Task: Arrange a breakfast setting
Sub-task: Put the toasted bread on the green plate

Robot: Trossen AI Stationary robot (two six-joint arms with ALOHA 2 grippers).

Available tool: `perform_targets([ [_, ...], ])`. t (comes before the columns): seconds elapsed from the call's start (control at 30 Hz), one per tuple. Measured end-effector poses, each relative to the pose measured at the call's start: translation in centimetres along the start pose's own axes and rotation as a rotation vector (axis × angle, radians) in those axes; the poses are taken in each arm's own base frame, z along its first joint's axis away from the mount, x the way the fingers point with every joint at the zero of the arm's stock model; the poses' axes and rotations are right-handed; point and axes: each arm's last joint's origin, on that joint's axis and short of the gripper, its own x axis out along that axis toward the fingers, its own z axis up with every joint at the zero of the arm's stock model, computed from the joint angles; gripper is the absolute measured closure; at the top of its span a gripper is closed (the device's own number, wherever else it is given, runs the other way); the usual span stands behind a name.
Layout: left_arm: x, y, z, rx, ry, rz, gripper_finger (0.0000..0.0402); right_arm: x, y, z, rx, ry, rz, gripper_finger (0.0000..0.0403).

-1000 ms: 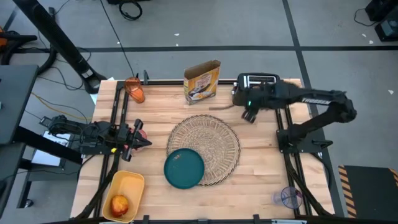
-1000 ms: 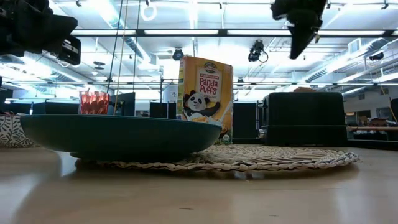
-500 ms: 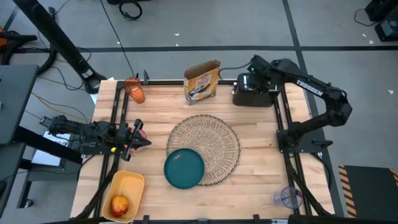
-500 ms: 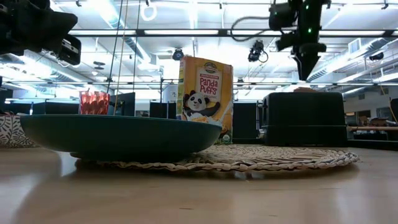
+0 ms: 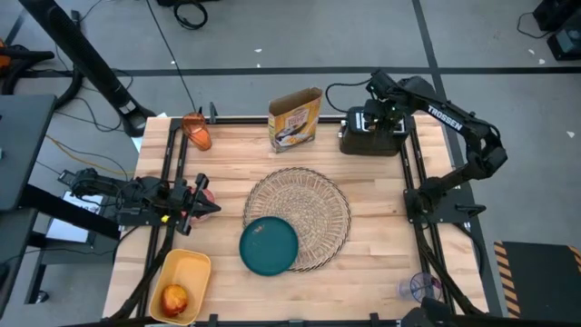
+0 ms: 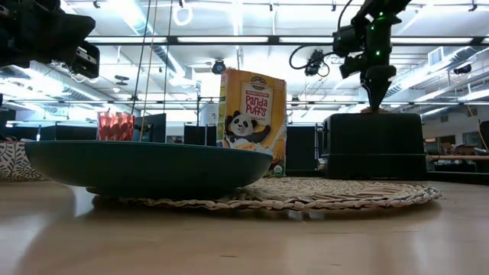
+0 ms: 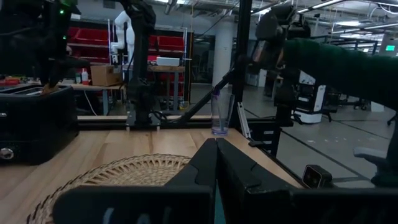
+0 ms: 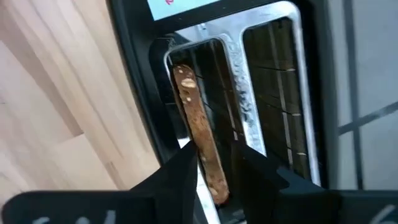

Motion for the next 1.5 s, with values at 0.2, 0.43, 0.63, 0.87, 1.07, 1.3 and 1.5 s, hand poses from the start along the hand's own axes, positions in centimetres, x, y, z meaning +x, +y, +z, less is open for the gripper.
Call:
perform_targets([
  [0.2,0.0,0.0,0.0,0.001,0.000,0.000,0.0390,1.3,-0.6,0.3,0.005,0.031,0.046,0.0330],
  [0.43,0.0,0.0,0.0,0.000,0.001,0.000,0.0390,2.0,-0.8,0.6,-0.002,0.049,0.061,0.0386],
  [0.63,0.0,0.0,0.0,0.000,0.001,0.000,0.0390,1.0,-0.6,0.2,-0.004,0.039,0.015,0.0383],
  [0.87,0.0,0.0,0.0,0.000,0.001,0.000,0.0390,-2.3,0.5,-1.3,-0.022,-0.053,-0.074,0.0386],
  [1.07,0.0,0.0,0.0,0.001,0.001,0.000,0.0390,-5.6,2.4,-2.9,-0.043,-0.187,-0.133,0.0386],
  [1.3,0.0,0.0,0.1,0.012,-0.007,0.000,0.0390,-9.1,5.6,-3.9,-0.077,-0.418,-0.161,0.0386],
  [1.5,0.0,0.0,0.4,0.011,-0.038,-0.002,0.0390,-11.2,9.2,-3.1,-0.176,-0.635,-0.104,0.0387],
])
